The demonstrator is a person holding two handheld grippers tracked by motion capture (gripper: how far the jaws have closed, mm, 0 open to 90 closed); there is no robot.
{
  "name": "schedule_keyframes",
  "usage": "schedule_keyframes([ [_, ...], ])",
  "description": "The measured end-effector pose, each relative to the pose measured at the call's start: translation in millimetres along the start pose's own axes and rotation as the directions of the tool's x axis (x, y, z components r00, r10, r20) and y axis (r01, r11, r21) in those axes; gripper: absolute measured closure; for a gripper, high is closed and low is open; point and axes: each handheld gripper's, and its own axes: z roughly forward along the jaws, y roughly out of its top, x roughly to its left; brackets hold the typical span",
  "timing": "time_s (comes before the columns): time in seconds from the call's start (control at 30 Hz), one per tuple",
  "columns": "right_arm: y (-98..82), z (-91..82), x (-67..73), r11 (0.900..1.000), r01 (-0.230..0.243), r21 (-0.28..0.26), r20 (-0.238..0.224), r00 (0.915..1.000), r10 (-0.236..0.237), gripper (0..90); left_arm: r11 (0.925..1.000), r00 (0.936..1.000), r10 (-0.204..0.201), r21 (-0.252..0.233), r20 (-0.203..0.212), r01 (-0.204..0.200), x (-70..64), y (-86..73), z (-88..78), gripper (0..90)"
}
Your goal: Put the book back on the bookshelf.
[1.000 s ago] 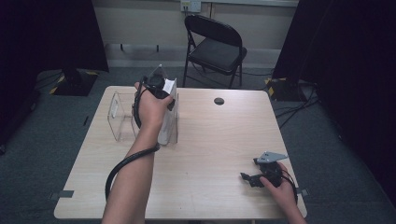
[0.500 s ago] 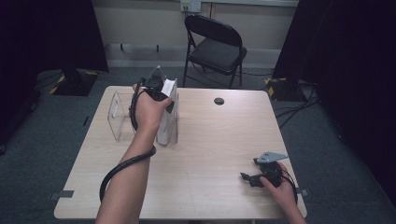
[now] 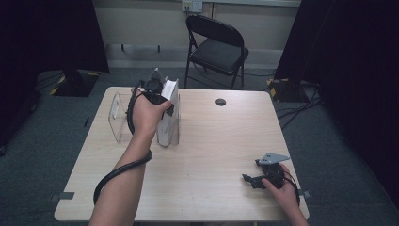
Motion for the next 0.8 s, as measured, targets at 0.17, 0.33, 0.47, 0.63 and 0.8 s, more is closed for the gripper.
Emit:
schedule_keyframes([
  [0.17,0.0,0.1,-0.1,1.0,0.001,-0.001,-0.001,1.0,-0.001,12.7,0.9999,1.0,0.0,0.011,0.01,0.0,1.1,-3.5,-1.9,39.6],
  [0.33,0.0,0.1,-0.1,1.0,0.001,-0.001,-0.001,1.0,-0.001,12.7,0.9999,0.9999,-0.005,0.012,0.011,0.004,4.9,-8.2,-5.2,39.2],
  [0.47,0.0,0.1,-0.1,1.0,0.001,0.0,-0.001,1.0,-0.001,12.7,0.9999,0.9997,-0.003,0.013,0.025,0.003,5.4,-11.9,-6.2,37.9],
  [0.63,0.0,0.1,-0.1,1.0,0.001,0.0,-0.001,1.0,-0.001,12.7,0.9996,0.9993,0.024,0.013,0.03,-0.024,4.0,-15.6,-6.8,36.0],
  [0.8,0.0,0.1,-0.1,1.0,0.001,-0.001,0.0,1.0,-0.001,12.7,0.9993,0.9984,0.035,0.015,0.045,-0.035,4.6,-18.9,-6.6,32.4],
])
